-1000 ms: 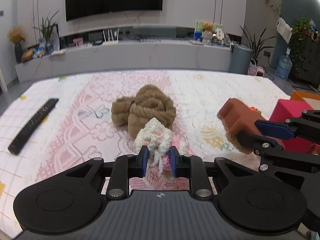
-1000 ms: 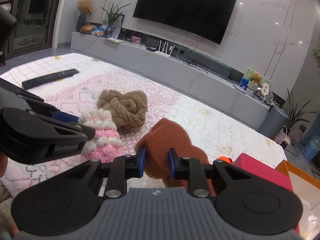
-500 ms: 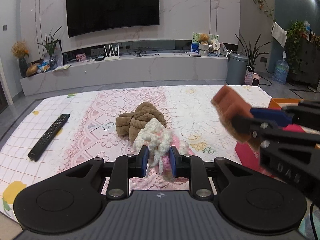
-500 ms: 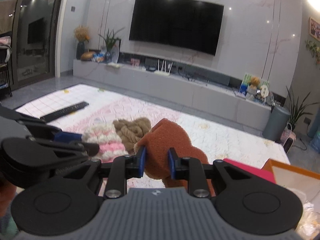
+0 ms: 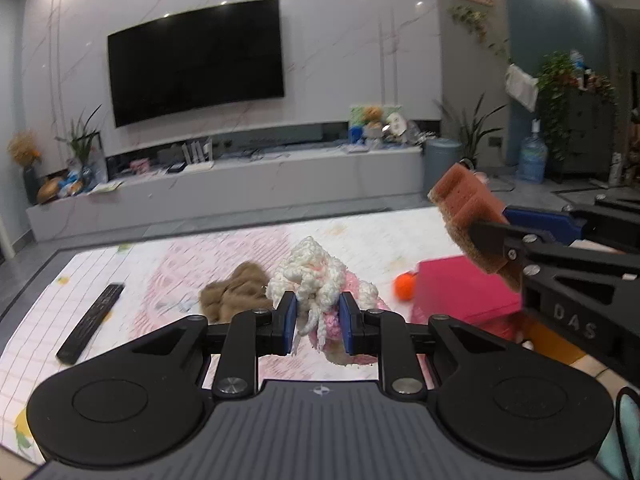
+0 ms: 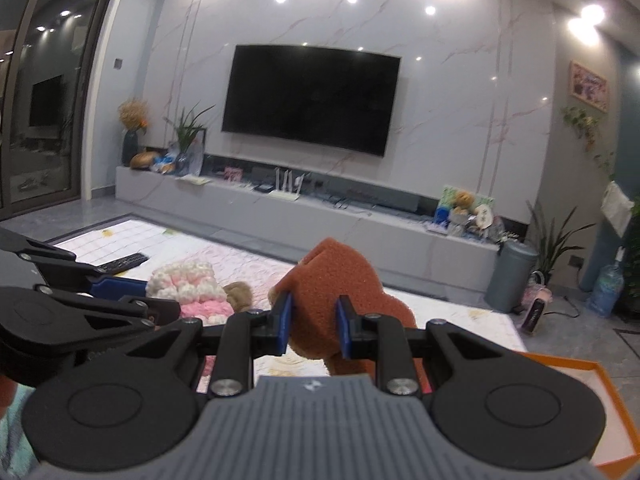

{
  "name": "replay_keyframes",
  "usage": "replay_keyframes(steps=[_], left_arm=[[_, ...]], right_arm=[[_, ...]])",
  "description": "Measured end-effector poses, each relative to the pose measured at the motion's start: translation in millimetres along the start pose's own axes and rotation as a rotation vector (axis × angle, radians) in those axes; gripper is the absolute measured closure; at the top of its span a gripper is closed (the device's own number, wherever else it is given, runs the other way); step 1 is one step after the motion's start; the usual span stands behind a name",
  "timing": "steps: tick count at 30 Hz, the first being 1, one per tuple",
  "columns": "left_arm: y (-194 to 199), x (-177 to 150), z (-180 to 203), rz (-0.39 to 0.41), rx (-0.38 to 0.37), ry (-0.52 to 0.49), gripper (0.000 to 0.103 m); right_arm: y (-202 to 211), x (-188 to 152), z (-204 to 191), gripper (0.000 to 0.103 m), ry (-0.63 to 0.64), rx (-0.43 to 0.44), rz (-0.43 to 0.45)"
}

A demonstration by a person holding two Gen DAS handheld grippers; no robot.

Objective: Organize soft objects
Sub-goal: 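Lift the knitted item and sponge and carry them over the box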

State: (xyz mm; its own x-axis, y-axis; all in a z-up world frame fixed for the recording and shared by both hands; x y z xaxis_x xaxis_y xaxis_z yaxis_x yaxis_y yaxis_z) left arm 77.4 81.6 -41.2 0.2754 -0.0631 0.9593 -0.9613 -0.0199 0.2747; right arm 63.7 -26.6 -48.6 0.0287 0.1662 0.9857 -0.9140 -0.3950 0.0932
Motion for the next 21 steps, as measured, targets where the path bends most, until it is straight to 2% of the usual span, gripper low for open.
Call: replay_keyframes(steps=[5,12,18,21], left_arm=[[-2.0,16.7,27.4,0.039,-0.064,-0.003,0.078],[-16.4,37.9,82.6,0.082,-0.186,-0.043,0.078],[-50.1,45.1,135.1,0.051,-0.292,-0.083,0.078],[-64.9,44.9,158.5,0.037,-0.320,-0.121,0.078]], right_arm=[[16.8,1.4,35.4,0.081,0.001,-0.062,0.017],[32.3,-9.4,105.3,0.081,-0.028,-0.151,-0.015],[34.9,-27.9,162.9,0.081,-0.054,-0.234,-0.065],[32.9,-38.7,193.2,0.081,-0.078,-0.270,-0.093]])
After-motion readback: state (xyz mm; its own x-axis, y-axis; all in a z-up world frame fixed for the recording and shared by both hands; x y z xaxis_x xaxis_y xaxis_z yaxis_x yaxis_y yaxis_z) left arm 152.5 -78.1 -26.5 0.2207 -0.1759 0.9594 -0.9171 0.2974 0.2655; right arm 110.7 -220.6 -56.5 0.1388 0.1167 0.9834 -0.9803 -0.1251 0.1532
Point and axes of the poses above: each gripper's, at about its wrist camera, not at the fingertips, and y roughly against the way its jaws point, z to its right, x to its top, the point moved 3 cm from there along -y, roughly the way its jaws point, and after that the axes turned 11 degrees about z, right-handed, at the moved point
